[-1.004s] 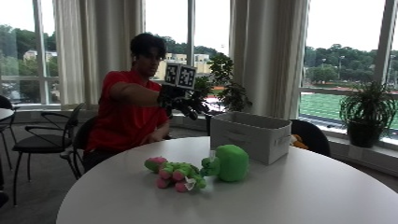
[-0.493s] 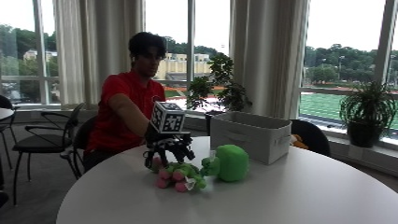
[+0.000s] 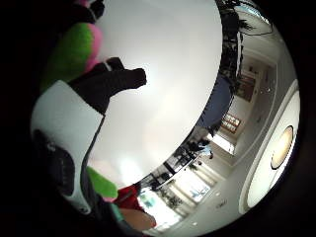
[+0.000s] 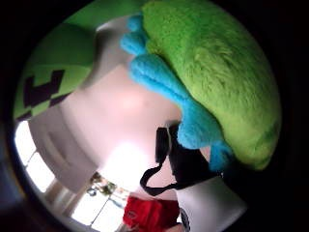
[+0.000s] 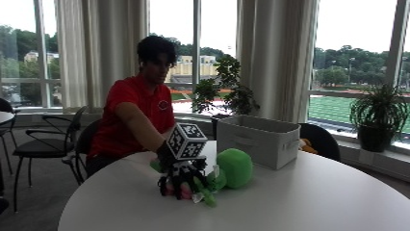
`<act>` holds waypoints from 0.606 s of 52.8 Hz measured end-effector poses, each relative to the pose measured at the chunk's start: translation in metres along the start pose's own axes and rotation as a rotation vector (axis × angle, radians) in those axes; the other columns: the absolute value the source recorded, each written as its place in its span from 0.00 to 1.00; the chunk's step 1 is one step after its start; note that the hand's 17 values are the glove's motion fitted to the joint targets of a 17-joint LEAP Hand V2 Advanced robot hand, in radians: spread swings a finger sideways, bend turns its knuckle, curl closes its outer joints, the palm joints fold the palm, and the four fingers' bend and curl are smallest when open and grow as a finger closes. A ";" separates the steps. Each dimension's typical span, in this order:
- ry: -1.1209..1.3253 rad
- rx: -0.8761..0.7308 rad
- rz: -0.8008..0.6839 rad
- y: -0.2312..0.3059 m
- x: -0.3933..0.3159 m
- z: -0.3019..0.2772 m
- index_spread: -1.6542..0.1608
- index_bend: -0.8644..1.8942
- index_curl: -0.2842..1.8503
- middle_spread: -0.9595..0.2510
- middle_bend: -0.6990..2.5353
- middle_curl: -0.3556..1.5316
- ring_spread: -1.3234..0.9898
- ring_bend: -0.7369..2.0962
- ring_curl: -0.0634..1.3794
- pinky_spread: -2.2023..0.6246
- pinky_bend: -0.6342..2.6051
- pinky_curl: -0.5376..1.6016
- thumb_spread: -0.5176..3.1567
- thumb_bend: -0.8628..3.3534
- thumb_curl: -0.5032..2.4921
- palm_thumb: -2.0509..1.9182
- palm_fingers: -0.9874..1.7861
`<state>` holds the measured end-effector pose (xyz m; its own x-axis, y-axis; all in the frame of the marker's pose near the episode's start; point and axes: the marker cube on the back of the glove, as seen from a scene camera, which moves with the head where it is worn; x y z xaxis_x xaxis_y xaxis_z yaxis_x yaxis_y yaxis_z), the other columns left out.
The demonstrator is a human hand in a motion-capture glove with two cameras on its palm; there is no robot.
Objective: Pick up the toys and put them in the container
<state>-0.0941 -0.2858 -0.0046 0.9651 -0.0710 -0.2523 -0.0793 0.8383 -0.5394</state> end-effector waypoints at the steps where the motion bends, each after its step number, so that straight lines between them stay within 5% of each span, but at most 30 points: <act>1: -0.003 0.000 -0.004 -0.001 0.001 0.000 0.70 0.32 0.21 0.75 0.25 0.30 0.55 0.53 0.30 0.78 0.65 0.43 0.46 0.20 0.29 0.54 0.32; 7: -0.058 0.042 -0.042 0.002 0.001 0.002 0.70 0.34 0.20 0.74 0.26 0.30 0.52 0.58 0.33 0.76 0.66 0.43 0.47 0.21 0.29 0.56 0.33; 13: -0.094 0.189 -0.022 0.011 -0.002 0.011 0.68 0.38 0.20 0.67 0.27 0.30 0.45 0.68 0.37 0.68 0.65 0.42 0.51 0.23 0.30 0.60 0.52; 32: 0.009 0.418 -0.010 0.061 -0.008 -0.027 0.66 0.42 0.26 0.49 0.37 0.40 0.38 0.68 0.40 0.64 0.57 0.42 0.38 0.26 0.40 0.70 0.70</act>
<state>-0.1134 -0.2488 -0.0570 0.9630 -0.0836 -0.2564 0.0402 0.9846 -0.1700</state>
